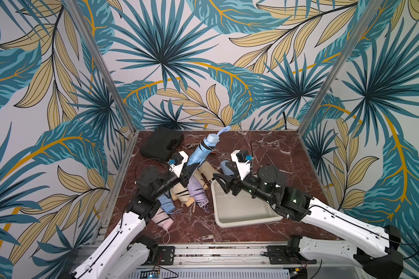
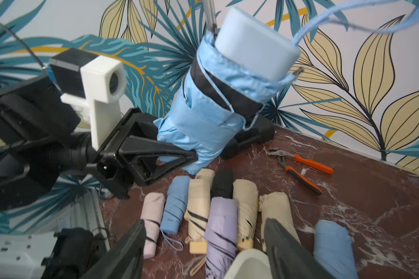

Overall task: Put the umbrella into the storage box
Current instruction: Pick up the umbrella from the center of the board.

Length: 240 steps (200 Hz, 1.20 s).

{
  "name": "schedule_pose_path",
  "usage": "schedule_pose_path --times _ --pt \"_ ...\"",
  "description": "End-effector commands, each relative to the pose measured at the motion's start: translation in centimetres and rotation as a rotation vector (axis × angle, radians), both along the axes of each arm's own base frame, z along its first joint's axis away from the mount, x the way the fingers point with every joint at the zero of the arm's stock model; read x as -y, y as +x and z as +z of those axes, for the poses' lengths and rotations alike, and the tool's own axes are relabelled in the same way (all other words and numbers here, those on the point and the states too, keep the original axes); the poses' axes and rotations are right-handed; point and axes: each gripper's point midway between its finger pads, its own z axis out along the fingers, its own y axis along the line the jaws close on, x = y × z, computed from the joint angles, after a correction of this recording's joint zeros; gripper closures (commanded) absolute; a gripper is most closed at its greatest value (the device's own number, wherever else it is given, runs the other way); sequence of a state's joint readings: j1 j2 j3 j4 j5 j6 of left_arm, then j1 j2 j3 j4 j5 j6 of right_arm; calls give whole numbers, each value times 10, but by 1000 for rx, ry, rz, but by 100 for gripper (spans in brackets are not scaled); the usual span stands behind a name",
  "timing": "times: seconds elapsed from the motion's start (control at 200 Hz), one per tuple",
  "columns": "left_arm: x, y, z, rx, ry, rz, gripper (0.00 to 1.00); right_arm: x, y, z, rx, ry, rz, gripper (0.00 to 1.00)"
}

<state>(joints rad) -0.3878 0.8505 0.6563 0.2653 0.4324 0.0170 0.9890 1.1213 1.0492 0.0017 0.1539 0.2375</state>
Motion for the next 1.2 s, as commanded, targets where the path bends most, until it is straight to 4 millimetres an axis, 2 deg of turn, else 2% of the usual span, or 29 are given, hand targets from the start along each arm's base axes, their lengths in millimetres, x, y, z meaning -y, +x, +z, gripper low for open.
schedule_pose_path --times 0.0,0.16,0.275,0.571,0.766,0.931,1.087,1.197 --pt "-4 0 44 97 -161 15 100 -13 18 51 22 267 -60 20" --pt "2 -3 41 95 -156 -17 100 -33 41 65 -26 347 -112 15" --pt "3 -6 41 116 -145 -14 100 -43 48 69 -41 400 -110 12" --pt "4 -7 41 126 -148 -6 100 -54 70 64 -81 433 -187 9" --pt "3 -7 41 129 -149 2 100 -60 82 56 -109 422 -233 12" --pt "2 -6 41 125 -153 11 99 -65 88 49 -124 422 -249 21" --pt "2 -7 42 127 -155 11 88 -70 92 44 -134 421 -258 39" --pt "2 -12 42 134 -150 -3 61 -71 93 46 -130 417 -262 53"
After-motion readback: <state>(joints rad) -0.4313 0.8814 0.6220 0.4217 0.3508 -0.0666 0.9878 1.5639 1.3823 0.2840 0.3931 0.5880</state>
